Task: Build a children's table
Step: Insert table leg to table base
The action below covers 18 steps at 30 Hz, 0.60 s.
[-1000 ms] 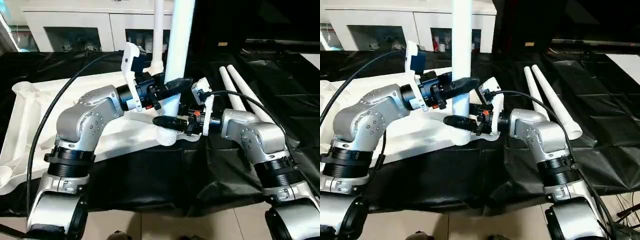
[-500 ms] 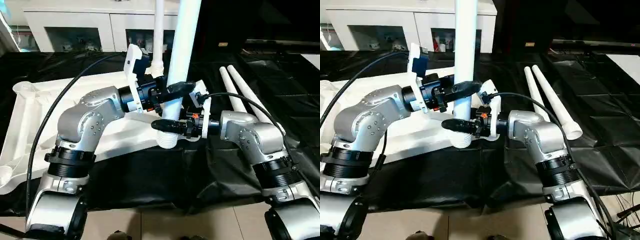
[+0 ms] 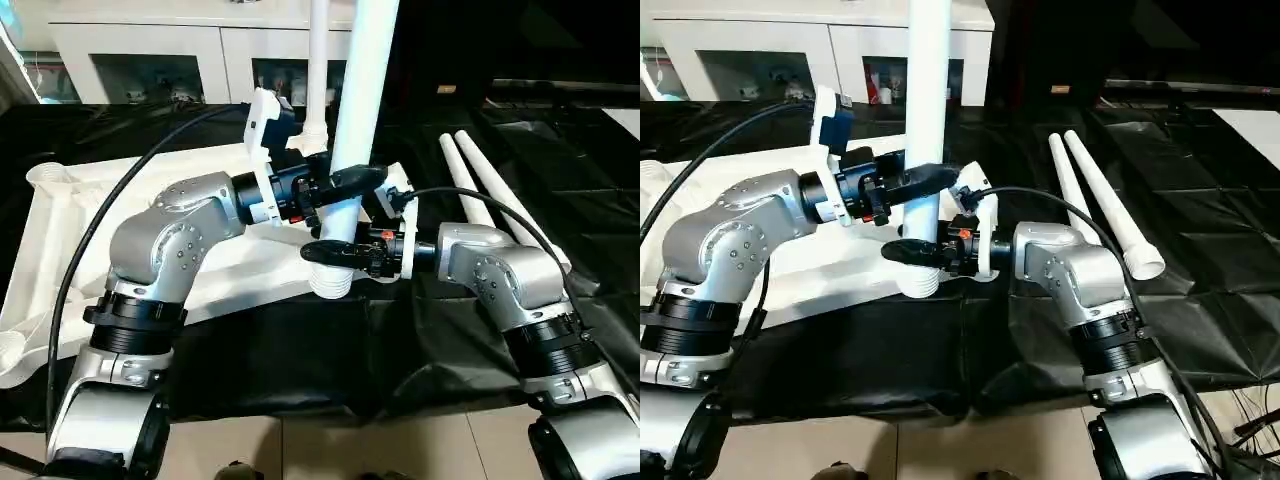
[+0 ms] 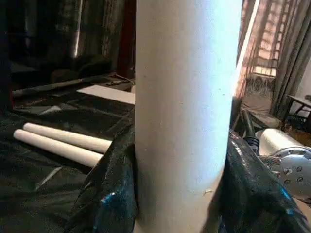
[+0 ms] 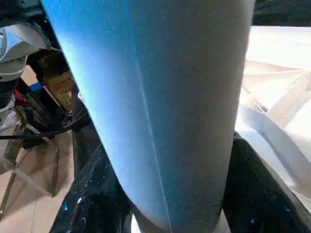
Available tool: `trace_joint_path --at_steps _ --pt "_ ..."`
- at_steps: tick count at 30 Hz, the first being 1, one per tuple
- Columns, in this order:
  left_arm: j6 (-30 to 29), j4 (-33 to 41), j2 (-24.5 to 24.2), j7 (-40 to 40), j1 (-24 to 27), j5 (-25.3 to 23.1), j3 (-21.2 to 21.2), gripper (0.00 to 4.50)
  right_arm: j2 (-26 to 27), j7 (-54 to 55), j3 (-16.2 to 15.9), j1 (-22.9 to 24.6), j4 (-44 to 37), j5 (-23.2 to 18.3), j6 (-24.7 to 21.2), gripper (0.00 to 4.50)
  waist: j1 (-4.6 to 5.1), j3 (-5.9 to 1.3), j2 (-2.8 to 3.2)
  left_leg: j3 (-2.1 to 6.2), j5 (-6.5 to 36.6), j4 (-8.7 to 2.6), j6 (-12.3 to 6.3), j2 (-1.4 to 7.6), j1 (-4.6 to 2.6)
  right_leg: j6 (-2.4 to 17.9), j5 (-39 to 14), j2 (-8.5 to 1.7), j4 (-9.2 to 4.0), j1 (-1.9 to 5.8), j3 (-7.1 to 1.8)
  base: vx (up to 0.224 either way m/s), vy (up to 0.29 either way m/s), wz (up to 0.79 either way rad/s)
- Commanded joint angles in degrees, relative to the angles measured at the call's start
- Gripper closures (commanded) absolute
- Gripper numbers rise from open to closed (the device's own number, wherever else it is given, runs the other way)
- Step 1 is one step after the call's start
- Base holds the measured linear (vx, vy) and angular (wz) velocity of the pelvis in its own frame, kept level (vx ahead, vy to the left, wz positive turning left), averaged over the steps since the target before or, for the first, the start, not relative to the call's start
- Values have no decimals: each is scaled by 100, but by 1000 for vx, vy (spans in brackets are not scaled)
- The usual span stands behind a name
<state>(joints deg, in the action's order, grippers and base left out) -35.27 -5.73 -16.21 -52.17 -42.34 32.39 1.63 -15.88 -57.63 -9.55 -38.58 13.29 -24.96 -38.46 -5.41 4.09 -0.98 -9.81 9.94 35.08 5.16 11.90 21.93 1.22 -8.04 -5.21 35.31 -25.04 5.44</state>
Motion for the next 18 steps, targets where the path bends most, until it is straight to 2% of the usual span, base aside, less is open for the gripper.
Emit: trace_joint_path --at_steps 1,3,5,8,10,12,14,15,16,18 --pt "-226 206 1 -33 36 122 1 194 2 84 56 -57 -118 7 29 247 -26 -536 -38 -21 670 -362 -143 67 -41 1036 -1138 -260 -320 468 -272 0 0 0" --pt "-382 233 38 2 21 297 -114 186 28 122 92 -26 -145 -1 50 250 -26 -535 -25 -21 658 -360 -131 68 -45 1057 -1124 -260 -307 464 -271 0 0 0" --pt "-416 198 66 77 -14 353 -203 152 46 159 135 -2 -166 -14 69 260 -23 -535 -33 -22 679 -359 -129 66 -42 1087 -1112 -254 -313 461 -269 0 0 0" --pt "-435 100 81 132 -78 420 -303 143 52 210 200 17 -194 -32 100 261 -26 -535 -21 -18 708 -359 -108 64 -42 1073 -1140 -255 -314 466 -269 0 0 0" --pt "-439 60 83 153 -100 446 -344 109 54 229 223 22 -199 -38 116 262 -22 -533 -14 -19 760 -359 -101 61 -44 1055 -1184 -251 -329 465 -268 0 0 0" --pt "-171 -113 152 271 -161 483 -595 103 41 314 351 32 -205 -69 153 262 -21 -533 -2 -17 776 -358 -92 57 -45 1039 -1188 -247 -342 465 -266 0 0 0" --pt "-82 -189 189 311 -188 536 -739 87 29 347 408 37 -205 -83 160 262 -22 -537 -7 -13 790 -357 -86 54 -44 1022 -1183 -243 -337 471 -264 0 0 0" --pt "-9 -312 221 360 -227 638 -942 84 -12 367 464 46 -201 -87 172 262 -27 -541 14 -11 789 -355 -80 52 -48 1022 -1172 -245 -333 471 -261 0 0 0" --pt "-9 -312 221 360 -227 638 -942 84 -12 367 464 46 -201 -87 172 262 -22 -537 8 -18 789 -352 -85 47 -46 1029 -1169 -241 -341 466 -262 0 0 0" --pt "-6 -452 261 385 -279 876 -1255 84 -75 389 513 61 -192 -74 189 262 -24 -543 5 -15 806 -351 -86 49 -50 1065 -1111 -240 -335 472 -259 0 0 0"
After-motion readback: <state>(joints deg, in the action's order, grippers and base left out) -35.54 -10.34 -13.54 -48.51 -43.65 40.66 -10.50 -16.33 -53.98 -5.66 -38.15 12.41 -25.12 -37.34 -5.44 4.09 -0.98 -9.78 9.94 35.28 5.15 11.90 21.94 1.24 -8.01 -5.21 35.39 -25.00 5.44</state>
